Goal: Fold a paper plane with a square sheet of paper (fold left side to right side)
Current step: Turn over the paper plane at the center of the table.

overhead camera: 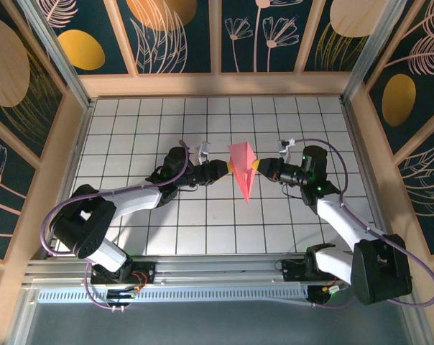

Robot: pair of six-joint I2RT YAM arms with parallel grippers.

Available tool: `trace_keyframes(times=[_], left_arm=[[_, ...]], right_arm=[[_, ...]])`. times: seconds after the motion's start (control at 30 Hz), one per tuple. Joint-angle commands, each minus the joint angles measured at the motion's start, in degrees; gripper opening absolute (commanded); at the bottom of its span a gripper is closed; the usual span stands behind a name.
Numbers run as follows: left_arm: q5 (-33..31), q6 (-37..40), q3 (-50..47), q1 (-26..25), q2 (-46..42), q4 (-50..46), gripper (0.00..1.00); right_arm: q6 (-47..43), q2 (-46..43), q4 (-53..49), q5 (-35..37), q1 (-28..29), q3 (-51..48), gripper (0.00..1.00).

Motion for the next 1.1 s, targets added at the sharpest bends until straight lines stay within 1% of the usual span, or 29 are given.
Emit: trace_keyframes(times=[0.0,0.07,0.3,0.5,0.57,0.67,0.77,0.87,0.93,1.07], left_arm=[[1.8,-0.3,1.4,-0.2,0.9,3.6,0.4],[1.8,-0.2,1.4,-0.3,1.1,3.7,0.39],[1.4,-0.2,1.3,-0.4,1.6,3.6,0.3],[0.5,-0.1,1.1,-0.4,1.1,3.2,0.15],[-0.1,0.1,1.1,-0.4,0.8,2.1,0.09],[-1.1,0.4,0.8,-0.4,0.2,0.5,0.03],[-2.1,0.2,0.4,-0.4,-0.4,-0.4,0.0],[-2.6,-0.6,-0.4,-0.4,-0.6,-0.6,0.0],[-2.8,-1.3,-0.8,-0.4,-0.5,-0.6,0.0],[-3.8,-2.1,-1.3,-0.4,0.4,-1.8,0.0]], right_arm=[[0.6,0.4,2.6,-1.4,0.4,-0.5,0.0],[0.6,0.5,2.6,-1.3,0.7,-0.4,0.0],[1.1,1.3,3.4,-1.2,1.8,-0.4,0.0],[0.4,2.7,2.7,-0.8,2.4,-0.4,0.0],[-0.8,3.0,0.7,0.4,2.4,-0.2,0.0],[-2.9,3.0,-2.6,2.8,2.4,0.1,0.0],[-4.7,3.1,-5.4,4.9,2.4,0.5,0.05],[-6.5,3.4,-8.3,6.8,2.4,1.1,0.16],[-7.7,3.3,-10.4,8.1,2.3,1.7,0.21],[-10.8,2.5,-16.9,12.3,2.3,3.9,0.36]])
